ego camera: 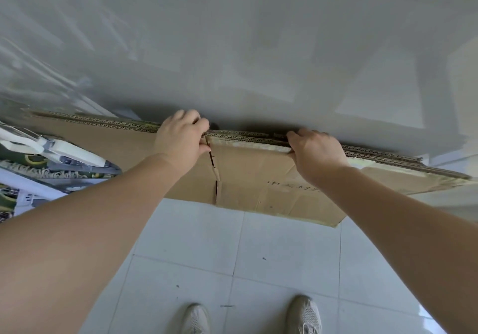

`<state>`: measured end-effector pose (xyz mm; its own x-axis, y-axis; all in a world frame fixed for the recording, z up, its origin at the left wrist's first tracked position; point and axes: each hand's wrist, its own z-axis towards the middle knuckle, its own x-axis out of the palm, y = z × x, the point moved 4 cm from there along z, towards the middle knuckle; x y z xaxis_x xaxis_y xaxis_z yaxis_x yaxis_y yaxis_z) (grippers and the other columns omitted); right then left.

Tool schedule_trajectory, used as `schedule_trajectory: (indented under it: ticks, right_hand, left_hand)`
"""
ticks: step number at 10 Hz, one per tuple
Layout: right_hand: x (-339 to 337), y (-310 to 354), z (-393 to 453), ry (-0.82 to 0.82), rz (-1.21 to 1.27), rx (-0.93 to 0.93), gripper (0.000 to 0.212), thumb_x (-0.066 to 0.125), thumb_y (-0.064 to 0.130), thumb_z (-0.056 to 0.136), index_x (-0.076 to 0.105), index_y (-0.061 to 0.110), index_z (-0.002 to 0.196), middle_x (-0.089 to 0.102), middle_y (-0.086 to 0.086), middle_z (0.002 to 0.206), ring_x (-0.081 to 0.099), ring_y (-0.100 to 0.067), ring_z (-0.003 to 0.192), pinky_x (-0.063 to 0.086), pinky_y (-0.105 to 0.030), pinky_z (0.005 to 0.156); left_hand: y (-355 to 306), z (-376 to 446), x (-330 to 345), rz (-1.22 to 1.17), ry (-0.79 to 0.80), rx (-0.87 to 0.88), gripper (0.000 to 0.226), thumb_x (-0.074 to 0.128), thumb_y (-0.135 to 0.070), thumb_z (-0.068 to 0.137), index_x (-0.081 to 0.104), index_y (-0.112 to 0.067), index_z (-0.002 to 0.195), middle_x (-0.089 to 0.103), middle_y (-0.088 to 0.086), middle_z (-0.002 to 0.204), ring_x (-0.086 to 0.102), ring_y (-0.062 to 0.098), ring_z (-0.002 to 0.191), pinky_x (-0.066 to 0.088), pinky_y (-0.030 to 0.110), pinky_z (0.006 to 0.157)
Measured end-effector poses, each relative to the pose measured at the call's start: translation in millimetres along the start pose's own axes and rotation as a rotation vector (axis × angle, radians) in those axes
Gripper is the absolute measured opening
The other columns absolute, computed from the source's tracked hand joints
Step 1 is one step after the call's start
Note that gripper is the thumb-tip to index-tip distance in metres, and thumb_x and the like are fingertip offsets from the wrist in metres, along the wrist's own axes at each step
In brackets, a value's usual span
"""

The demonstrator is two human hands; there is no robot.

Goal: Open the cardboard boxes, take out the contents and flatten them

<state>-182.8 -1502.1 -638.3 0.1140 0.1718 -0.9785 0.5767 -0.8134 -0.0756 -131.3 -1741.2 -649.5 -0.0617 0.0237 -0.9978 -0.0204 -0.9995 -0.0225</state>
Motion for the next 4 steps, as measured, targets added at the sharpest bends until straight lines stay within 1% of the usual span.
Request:
schedule_trajectory:
  ticks: [1,2,3,4]
  right_hand:
    - [5.3,-1.3,-1.8,0.005,0.047,0.014,0.036,0.053,0.004,0.087,0.050,0.007,0.123,0.057,-0.012,0.111,0.056,-0.033,0.100,0.033,-0.034,0.073]
    - [5.5,-7.5,-6.9,-0.093,0.088,0.003,0.047,0.053,-0.009,0.073,0.056,-0.002,0.120,0.059,-0.020,0.103,0.059,-0.039,0.093,0.043,-0.041,0.079]
    - [3.2,-12.7,-15.4,-0.273,0.024,-0.007,0.039,0.060,-0.011,0.057,0.065,-0.003,0.095,0.060,-0.021,0.083,0.060,-0.037,0.070,0.048,-0.041,0.064]
    - [7.2,-19.3,-21.3,-0.300,-0.086,0.038,0.035,0.063,-0.007,0.058,0.066,0.001,0.091,0.058,-0.017,0.080,0.055,-0.033,0.066,0.039,-0.034,0.058]
  left_hand:
    - [-4.1,2.7,-5.3,0.069,0.017,0.017,0.036,0.087,-0.024,0.060,0.068,-0.006,0.085,0.058,0.013,0.091,0.055,0.034,0.081,0.039,0.039,0.069]
    - [-5.9,5.9,-10.2,0.071,0.027,-0.008,0.037,0.083,-0.020,0.067,0.067,-0.007,0.099,0.057,0.013,0.099,0.055,0.034,0.087,0.040,0.040,0.074]
    - [-5.6,3.0,-8.1,0.102,-0.036,-0.022,0.051,0.084,-0.017,0.064,0.060,-0.009,0.109,0.060,0.013,0.099,0.056,0.034,0.091,0.037,0.041,0.082]
    - [-0.2,-2.1,-1.6,0.115,-0.045,-0.042,0.054,0.084,-0.016,0.065,0.059,-0.008,0.111,0.059,0.013,0.106,0.054,0.035,0.097,0.032,0.041,0.086]
